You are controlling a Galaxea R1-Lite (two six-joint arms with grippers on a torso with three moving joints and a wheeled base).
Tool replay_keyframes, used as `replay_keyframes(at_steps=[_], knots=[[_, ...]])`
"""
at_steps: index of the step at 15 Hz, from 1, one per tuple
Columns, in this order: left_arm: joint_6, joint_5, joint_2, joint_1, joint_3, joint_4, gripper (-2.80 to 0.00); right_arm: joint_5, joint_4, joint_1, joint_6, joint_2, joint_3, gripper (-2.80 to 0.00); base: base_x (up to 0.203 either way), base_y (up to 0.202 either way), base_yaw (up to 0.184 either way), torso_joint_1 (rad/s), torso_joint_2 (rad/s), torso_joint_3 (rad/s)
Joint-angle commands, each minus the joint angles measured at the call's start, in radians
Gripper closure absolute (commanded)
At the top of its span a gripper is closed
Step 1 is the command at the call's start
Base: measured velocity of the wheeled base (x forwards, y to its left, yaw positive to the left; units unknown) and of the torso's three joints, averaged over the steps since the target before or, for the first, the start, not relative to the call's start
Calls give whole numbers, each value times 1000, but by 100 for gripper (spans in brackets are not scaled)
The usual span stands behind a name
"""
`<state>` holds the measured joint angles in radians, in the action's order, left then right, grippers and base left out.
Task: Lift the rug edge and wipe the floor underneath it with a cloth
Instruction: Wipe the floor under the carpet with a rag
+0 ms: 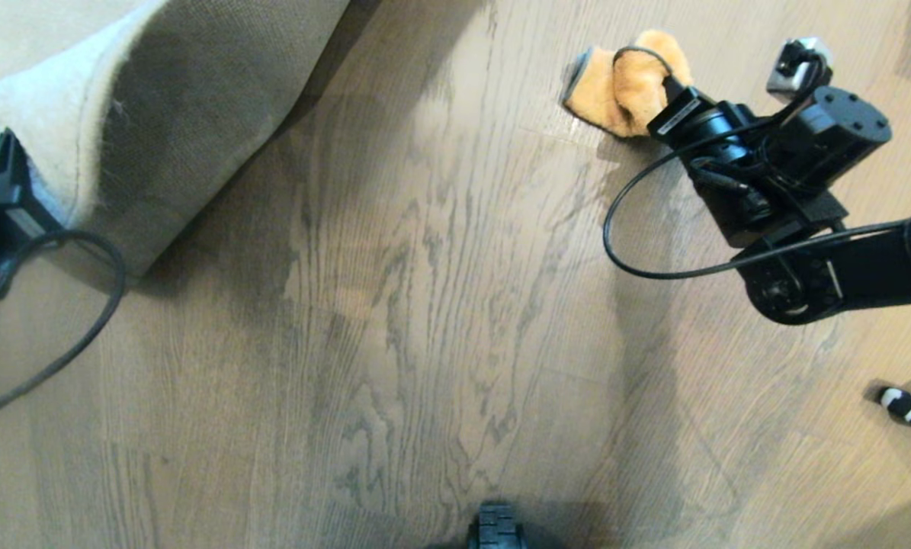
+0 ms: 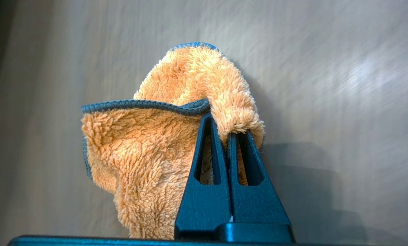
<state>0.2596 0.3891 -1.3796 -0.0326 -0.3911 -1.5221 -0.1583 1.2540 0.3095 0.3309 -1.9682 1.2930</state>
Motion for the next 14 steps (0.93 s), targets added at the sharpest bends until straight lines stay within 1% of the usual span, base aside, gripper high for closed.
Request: replay_keyframes(at_steps=[1, 2, 4, 7, 10, 14], knots=[[1, 4, -3, 0, 0, -48, 0, 4, -13, -65, -16, 82, -4, 0, 0, 0, 0, 0, 0, 0], [1, 3, -3, 0, 1, -48, 0, 20, -26, -89, -31, 106, -6, 0, 0, 0, 0, 0, 0, 0], [1, 4, -3, 2, 6, -48, 0, 87, -54, -147, -56, 151, -19, 0, 0, 0, 0, 0, 0, 0], [0, 4, -3, 3, 6, -48, 0, 225, -83, -254, -96, 221, -87, 0, 0, 0, 0, 0, 0, 0], [0, 2, -4, 6, 6, -48, 0, 359, -105, -352, -131, 308, -203, 0, 0, 0, 0, 0, 0, 0], [0, 4, -4, 8, 8, -48, 0, 564, -106, -540, -170, 409, -399, 0, 0, 0, 0, 0, 0, 0]])
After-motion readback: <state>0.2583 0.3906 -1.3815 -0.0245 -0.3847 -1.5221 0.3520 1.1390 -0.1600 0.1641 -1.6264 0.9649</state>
